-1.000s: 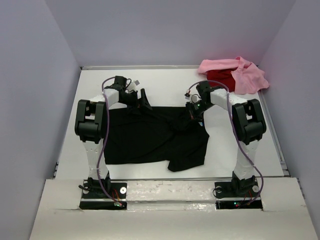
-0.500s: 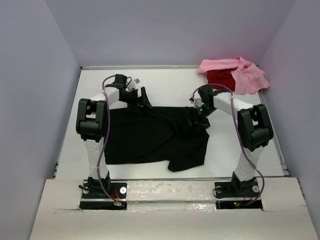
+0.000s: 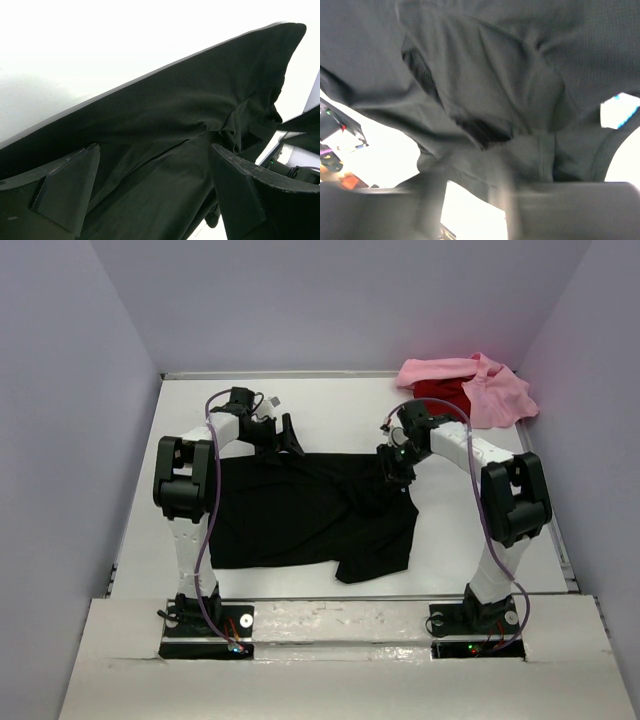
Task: Fold and stack the t-shirts
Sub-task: Fold the tshirt
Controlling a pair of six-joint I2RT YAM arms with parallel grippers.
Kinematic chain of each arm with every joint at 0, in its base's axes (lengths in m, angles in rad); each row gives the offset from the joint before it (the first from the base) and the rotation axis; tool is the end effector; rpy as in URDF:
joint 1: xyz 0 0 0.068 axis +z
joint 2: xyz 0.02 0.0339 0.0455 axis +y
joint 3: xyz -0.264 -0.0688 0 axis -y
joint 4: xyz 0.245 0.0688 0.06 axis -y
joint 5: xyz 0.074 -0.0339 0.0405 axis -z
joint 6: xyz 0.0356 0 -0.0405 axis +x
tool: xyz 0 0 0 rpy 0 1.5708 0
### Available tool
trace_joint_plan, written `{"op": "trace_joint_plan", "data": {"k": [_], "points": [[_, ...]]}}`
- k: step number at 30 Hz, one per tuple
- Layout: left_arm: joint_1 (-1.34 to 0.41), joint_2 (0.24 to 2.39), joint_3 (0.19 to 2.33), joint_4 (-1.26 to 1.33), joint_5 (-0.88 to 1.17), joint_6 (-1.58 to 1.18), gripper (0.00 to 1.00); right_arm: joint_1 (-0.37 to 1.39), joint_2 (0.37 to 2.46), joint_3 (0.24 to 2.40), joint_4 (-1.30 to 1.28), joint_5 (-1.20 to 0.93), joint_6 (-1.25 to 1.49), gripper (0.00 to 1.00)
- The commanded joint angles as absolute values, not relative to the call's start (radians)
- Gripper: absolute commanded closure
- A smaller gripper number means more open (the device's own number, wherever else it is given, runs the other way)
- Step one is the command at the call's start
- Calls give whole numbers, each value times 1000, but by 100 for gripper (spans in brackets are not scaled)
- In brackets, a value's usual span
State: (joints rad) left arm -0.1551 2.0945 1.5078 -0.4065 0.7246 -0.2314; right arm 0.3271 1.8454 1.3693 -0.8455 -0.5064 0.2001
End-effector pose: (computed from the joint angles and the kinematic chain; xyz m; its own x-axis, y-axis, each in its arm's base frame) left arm 0.4353 -0.0919 0.1721 -0.9142 -0.0309 -0.4041 0.2708 0.6953 -0.6657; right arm 0.3380 0.1329 0.2068 -0.9778 -0.1482 -0.1483 -0.2040 0.8358 0.5097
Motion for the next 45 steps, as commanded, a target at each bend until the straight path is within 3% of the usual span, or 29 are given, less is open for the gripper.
{"op": "trace_joint_plan", "data": {"k": [1, 2, 3, 7, 9, 10, 13, 26, 35, 45], "points": [[-155, 2072, 1540, -436, 749, -216, 1, 334, 1902, 1408, -740, -541, 244, 79], [-153, 2071, 1537, -436, 747, -215, 1, 334, 1919, 1417, -729, -554, 250, 93], [-153, 2068, 1536, -439, 747, -212, 1, 334, 1948, 1436, -724, -580, 264, 100], [-155, 2060, 1532, -451, 742, -199, 1, 344, 1944, 1466, -678, -636, 316, 100], [-155, 2060, 1534, -459, 741, -192, 1, 362, 1939, 1495, -676, -658, 322, 87], [-155, 2062, 1534, -459, 739, -190, 1, 374, 1936, 1511, -683, -654, 315, 73], [-155, 2065, 1534, -460, 741, -187, 1, 432, 1928, 1571, -727, -599, 278, 59], [-152, 2057, 1529, -471, 696, -172, 1, 733, 2003, 1779, -1002, -55, 25, 54], [-138, 2071, 1532, -479, 699, -150, 1, 733, 2108, 1899, -1054, 63, 26, 57], [-126, 2114, 1566, -503, 673, -158, 1, 733, 2184, 1979, -1062, 45, 43, 60]]}}
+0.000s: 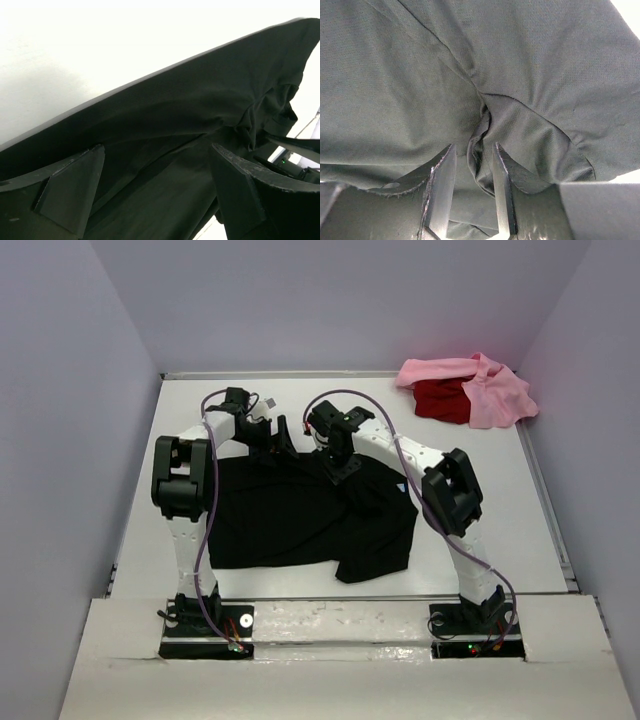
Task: Fold and stack the t-shirts
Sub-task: Fold the tshirt
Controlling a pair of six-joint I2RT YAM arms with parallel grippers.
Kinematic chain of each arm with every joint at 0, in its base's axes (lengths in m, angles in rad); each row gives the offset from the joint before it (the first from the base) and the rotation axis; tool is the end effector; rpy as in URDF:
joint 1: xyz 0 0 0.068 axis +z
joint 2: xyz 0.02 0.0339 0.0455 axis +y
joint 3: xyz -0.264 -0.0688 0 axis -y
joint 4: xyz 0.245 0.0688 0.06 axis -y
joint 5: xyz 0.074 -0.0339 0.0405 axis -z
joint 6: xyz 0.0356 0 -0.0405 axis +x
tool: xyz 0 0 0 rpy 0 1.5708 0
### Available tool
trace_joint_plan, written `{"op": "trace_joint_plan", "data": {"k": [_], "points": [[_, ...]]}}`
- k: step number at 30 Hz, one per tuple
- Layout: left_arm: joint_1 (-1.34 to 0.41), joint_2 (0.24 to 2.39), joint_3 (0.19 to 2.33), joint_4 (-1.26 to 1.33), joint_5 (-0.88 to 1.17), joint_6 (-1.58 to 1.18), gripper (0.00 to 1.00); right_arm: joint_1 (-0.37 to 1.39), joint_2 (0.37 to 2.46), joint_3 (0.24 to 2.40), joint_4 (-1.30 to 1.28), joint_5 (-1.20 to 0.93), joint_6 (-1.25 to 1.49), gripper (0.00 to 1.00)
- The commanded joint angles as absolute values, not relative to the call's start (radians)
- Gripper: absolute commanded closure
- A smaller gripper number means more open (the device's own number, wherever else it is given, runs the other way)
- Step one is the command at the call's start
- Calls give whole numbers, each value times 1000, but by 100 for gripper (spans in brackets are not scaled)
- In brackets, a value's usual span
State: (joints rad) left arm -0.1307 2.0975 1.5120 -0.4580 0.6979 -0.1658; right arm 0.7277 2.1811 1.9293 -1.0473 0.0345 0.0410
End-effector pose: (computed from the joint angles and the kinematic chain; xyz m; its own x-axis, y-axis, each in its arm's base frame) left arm 0.4343 -0.0802 0.1688 -0.9144 -0.0073 -0.4046 0.2733 0.7263 -0.6308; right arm 0.3390 0.3004 0.2213 -0.7457 -0.6094 -0.2695 -0.6278 0.7781 -0.0222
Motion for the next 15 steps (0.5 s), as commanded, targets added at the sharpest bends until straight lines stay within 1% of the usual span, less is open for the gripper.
{"op": "trace_joint_plan", "data": {"k": [1, 8, 15], "points": [[-126, 2120, 1569, -509, 652, -156, 1, 733, 2184, 1982, -1062, 40, 46, 60], [-126, 2144, 1605, -569, 578, -137, 1, 733, 2189, 1970, -1052, 40, 51, 62], [-127, 2152, 1603, -568, 592, -141, 1, 733, 2204, 1959, -1031, 12, 64, 62]]}}
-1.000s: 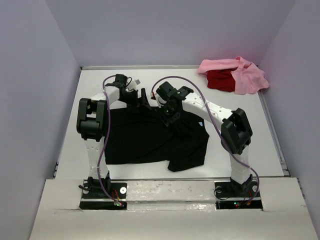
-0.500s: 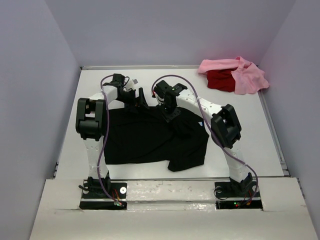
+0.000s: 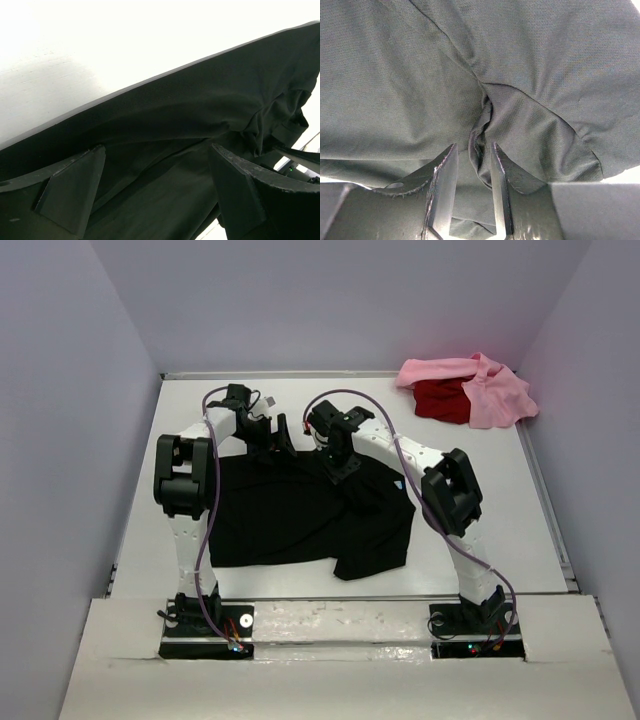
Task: Fold and stack the t-shirts
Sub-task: Fold the tshirt
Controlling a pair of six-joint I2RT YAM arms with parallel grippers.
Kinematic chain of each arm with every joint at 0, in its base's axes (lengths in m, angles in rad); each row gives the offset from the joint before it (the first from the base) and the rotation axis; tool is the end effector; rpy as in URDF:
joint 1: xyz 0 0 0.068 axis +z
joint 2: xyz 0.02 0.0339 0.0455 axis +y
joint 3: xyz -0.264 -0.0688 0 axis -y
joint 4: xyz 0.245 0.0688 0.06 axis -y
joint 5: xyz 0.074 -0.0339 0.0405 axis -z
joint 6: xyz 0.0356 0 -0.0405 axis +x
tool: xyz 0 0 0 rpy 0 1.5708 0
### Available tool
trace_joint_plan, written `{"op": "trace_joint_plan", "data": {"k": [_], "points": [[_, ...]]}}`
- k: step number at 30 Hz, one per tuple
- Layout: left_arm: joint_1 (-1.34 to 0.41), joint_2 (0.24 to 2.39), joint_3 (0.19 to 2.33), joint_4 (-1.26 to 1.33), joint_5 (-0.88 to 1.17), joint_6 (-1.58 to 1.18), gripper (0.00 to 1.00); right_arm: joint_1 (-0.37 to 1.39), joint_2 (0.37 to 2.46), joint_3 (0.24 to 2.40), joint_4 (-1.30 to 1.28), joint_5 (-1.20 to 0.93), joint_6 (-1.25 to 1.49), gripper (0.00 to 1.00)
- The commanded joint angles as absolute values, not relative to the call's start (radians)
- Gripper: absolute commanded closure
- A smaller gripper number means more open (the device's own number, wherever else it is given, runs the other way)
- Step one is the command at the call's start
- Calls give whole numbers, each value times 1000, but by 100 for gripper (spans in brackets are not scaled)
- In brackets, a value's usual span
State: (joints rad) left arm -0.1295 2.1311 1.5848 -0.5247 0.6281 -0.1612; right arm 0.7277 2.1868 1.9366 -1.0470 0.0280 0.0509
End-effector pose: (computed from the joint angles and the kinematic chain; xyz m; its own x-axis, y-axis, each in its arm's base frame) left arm 0.4436 -0.0789 0.1709 -0.9206 -0.0111 -0.3903 0.2391 0.7743 -0.5860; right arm 0.3399 0.3015 0.2209 -0.7515 -0.6014 -0.2712 -0.6218 0.7831 -0.0132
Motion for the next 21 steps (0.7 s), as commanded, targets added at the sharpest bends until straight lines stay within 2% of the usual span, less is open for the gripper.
{"op": "trace_joint_plan", "data": {"k": [1, 15, 16, 19, 21], "points": [[-127, 2151, 1603, -568, 592, -141, 1, 733, 2210, 1960, -1031, 11, 66, 62], [-127, 2152, 1603, -571, 598, -137, 1, 733, 2247, 1953, -996, 8, 72, 66], [-127, 2152, 1601, -568, 598, -138, 1, 733, 2250, 1954, -996, 8, 71, 69], [-127, 2157, 1600, -568, 595, -138, 1, 733, 2258, 1960, -996, 8, 71, 98], [-127, 2158, 1598, -566, 591, -137, 1, 733, 2263, 1965, -1005, 8, 72, 100]]}}
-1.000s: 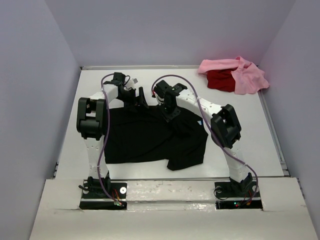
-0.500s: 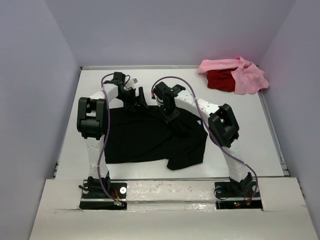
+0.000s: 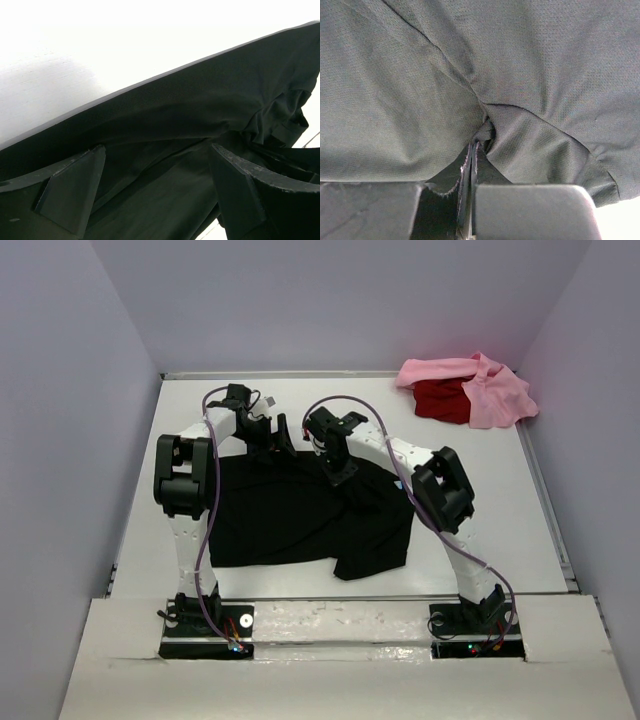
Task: Fold and stack the t-shirts
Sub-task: Fold the tshirt
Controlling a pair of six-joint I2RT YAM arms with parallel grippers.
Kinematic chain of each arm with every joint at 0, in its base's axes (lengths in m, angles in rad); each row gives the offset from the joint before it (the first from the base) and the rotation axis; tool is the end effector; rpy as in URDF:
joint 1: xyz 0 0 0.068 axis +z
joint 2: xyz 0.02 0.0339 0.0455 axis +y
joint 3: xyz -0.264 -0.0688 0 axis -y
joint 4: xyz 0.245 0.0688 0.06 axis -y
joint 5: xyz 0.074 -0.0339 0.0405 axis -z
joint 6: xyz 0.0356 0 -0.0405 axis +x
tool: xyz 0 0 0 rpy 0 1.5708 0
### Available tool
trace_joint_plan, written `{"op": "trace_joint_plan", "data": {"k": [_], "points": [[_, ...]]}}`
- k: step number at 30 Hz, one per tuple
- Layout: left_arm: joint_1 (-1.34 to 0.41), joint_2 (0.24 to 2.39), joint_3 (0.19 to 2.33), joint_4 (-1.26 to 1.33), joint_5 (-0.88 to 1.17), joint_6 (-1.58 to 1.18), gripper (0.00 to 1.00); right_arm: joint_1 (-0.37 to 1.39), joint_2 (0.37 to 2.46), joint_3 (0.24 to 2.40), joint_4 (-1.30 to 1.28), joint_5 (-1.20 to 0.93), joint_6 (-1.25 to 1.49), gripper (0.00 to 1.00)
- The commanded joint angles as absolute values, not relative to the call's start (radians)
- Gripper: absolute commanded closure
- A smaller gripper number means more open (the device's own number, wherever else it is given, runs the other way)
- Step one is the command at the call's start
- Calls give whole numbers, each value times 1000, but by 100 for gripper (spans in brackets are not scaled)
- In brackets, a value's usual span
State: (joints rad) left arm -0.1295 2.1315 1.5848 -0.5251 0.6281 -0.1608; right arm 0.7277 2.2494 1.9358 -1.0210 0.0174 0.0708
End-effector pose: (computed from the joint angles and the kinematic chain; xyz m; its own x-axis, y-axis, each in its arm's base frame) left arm 0.4436 -0.0789 0.1707 -0.9209 -0.0107 -0.3898 0.2390 0.7743 -0.5859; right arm 0.3461 0.3075 0.1940 -0.7710 -0.5921 -0.2346 -0.6090 0.7932 -0.0003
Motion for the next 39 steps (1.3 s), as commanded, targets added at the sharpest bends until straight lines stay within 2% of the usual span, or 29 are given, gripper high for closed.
{"op": "trace_joint_plan", "data": {"k": [1, 20, 38, 39], "points": [[-127, 2160, 1598, -566, 591, -137, 1, 733, 2260, 1967, -1008, 8, 75, 100], [-127, 2183, 1614, -549, 595, -153, 1, 744, 2091, 1809, -1023, -138, 169, 100], [-129, 2183, 1623, -560, 591, -153, 1, 784, 2148, 1721, -943, -235, 207, 100], [-129, 2183, 1621, -561, 591, -153, 1, 784, 2154, 1723, -943, -226, 206, 94]]}}
